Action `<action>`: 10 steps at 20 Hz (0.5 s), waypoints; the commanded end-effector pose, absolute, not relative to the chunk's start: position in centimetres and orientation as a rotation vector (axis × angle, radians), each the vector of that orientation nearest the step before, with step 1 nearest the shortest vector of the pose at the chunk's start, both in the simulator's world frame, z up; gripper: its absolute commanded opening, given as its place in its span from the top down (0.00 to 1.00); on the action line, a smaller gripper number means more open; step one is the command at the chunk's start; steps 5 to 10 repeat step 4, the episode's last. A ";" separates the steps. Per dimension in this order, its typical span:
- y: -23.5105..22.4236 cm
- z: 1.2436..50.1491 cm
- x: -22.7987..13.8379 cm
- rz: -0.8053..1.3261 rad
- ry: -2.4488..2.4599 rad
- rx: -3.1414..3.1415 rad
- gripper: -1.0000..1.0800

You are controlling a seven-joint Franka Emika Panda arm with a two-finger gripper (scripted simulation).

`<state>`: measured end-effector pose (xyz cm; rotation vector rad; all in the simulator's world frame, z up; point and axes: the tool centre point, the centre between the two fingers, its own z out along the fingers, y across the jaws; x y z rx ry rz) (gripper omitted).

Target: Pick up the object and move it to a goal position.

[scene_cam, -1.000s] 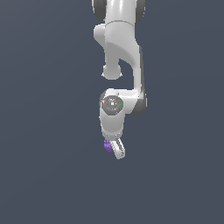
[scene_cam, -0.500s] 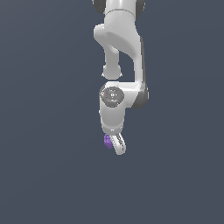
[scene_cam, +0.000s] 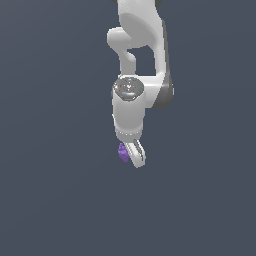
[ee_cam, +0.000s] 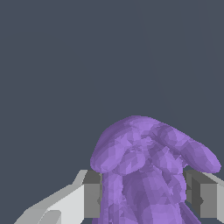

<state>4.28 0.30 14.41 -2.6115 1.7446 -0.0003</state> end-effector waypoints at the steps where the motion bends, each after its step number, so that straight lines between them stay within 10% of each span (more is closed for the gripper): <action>1: 0.3 15.2 4.1 0.001 1.745 -2.612 1.00; 10: 0.3 15.4 4.0 0.001 1.745 -2.612 1.00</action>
